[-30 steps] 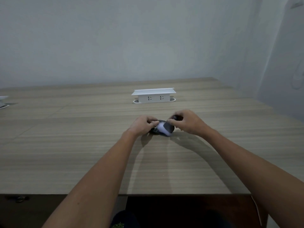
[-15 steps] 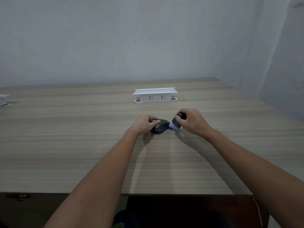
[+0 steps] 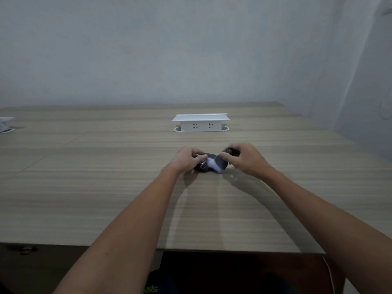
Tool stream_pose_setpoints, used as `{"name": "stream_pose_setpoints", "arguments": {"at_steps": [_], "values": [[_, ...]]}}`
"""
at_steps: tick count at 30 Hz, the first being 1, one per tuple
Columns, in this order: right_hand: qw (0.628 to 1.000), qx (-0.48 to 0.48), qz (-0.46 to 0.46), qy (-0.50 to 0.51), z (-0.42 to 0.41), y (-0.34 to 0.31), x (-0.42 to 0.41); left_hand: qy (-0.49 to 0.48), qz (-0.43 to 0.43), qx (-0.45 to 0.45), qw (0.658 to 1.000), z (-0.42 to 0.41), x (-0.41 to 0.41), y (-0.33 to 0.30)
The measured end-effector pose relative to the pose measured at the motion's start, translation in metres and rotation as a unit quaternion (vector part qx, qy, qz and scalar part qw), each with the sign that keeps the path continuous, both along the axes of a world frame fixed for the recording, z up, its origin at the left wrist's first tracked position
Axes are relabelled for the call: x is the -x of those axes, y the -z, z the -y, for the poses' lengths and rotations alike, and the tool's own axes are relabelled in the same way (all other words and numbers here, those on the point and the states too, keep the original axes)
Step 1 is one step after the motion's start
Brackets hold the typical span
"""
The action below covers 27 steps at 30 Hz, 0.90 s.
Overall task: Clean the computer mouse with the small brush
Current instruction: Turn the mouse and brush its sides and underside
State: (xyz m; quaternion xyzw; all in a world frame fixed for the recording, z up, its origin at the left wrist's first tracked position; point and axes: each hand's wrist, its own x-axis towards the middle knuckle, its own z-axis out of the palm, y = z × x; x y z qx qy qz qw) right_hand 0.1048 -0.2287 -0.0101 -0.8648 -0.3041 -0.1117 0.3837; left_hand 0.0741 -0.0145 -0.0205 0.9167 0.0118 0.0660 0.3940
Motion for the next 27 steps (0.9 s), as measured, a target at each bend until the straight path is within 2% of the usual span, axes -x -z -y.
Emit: {"name": "stream_pose_setpoints", "arguments": {"at_steps": [3, 5, 8, 13, 18, 23, 27], "values": [[0.994, 0.007, 0.061, 0.094, 0.000, 0.003, -0.003, -0.006, -0.005, 0.011, 1.000, 0.000, -0.001, 0.001], [0.998, -0.014, 0.043, 0.054, 0.000, 0.002, 0.000, -0.008, -0.008, 0.008, 1.000, -0.001, -0.002, 0.002], [1.000, 0.004, 0.006, -0.023, -0.006, 0.003, 0.006, -0.006, -0.007, 0.013, 1.000, -0.002, -0.004, 0.002], [0.992, 0.007, 0.091, 0.090, -0.005, 0.004, 0.000, -0.011, -0.009, 0.018, 1.000, -0.001, -0.003, 0.003], [0.999, -0.015, 0.040, -0.018, -0.006, 0.008, 0.009, -0.008, -0.009, 0.011, 1.000, -0.001, -0.004, 0.001], [0.990, -0.025, 0.087, 0.105, 0.001, 0.009, -0.002, -0.014, -0.011, 0.022, 1.000, 0.000, -0.002, 0.002], [0.999, -0.020, 0.039, 0.010, 0.000, 0.008, 0.004, -0.010, -0.016, 0.030, 0.999, 0.000, -0.002, 0.002]]}}
